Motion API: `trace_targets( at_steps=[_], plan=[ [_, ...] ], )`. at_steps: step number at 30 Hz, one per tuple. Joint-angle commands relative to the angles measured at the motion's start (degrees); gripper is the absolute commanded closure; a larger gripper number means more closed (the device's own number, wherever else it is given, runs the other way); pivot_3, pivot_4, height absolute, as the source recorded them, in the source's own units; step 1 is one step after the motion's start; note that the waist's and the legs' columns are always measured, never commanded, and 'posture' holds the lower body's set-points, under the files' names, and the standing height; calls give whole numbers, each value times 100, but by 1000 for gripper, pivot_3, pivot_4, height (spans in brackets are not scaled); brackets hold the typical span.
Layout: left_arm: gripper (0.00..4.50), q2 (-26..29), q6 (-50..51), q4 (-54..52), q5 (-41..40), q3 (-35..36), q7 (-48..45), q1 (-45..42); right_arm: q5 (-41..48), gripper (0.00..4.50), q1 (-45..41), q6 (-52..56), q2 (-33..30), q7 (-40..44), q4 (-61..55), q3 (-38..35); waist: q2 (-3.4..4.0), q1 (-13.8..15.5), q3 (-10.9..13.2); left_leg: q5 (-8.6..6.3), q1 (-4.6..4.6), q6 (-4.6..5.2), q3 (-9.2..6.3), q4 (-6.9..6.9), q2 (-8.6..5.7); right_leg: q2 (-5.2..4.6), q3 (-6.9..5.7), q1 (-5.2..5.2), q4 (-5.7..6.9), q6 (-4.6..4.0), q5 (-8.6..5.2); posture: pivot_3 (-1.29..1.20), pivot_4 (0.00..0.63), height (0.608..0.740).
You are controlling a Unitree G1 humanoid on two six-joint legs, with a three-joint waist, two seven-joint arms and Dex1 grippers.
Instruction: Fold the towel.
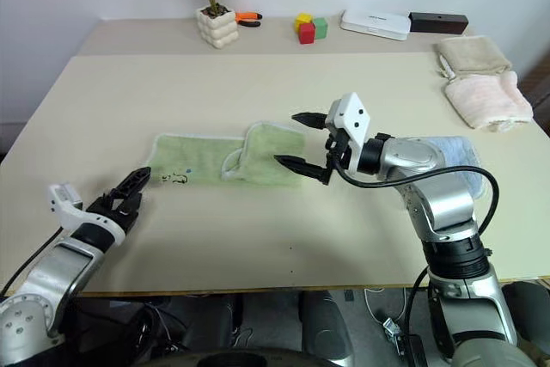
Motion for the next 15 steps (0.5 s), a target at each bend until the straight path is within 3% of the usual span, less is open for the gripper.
trace_targets(
  at_steps=[1,3,5,7,13,15],
  plan=[
    [0,2,59,612,-437,-188,185,-285,2,63,24,20,19,-151,-335,-14,2,60,-2,0,0,0,0,1,0,0,0,1,-1,0,0,0,150,740],
    [0,15,114,836,-488,-261,146,-399,-4,63,28,28,-3,-227,-364,-36,3,91,-4,0,0,0,0,2,-1,-1,0,4,-4,0,0,0,150,740],
    [550,-36,66,1177,-434,-280,50,-602,0,0,17,56,-21,-309,-395,-81,11,103,-9,0,0,0,1,2,-6,-6,0,6,-6,0,0,0,150,740],
    [1410,-189,-10,1534,-923,-169,137,-839,-28,0,14,65,-50,-369,-420,-87,13,113,-10,0,1,0,0,2,-8,-7,-1,8,-7,0,0,0,150,740],
    [4477,-8,132,1910,-490,-300,-168,-1236,-81,0,-27,70,-78,-537,-415,-145,32,106,-21,1,3,-1,-3,0,-8,-6,-3,9,-6,1,1,0,150,740],
    [4477,11,212,1761,-537,-327,-216,-1278,-103,0,-20,69,-84,-605,-380,-179,34,86,-22,1,4,-2,-2,1,-8,-6,-2,10,-5,1,0,0,150,740]
  ],
)
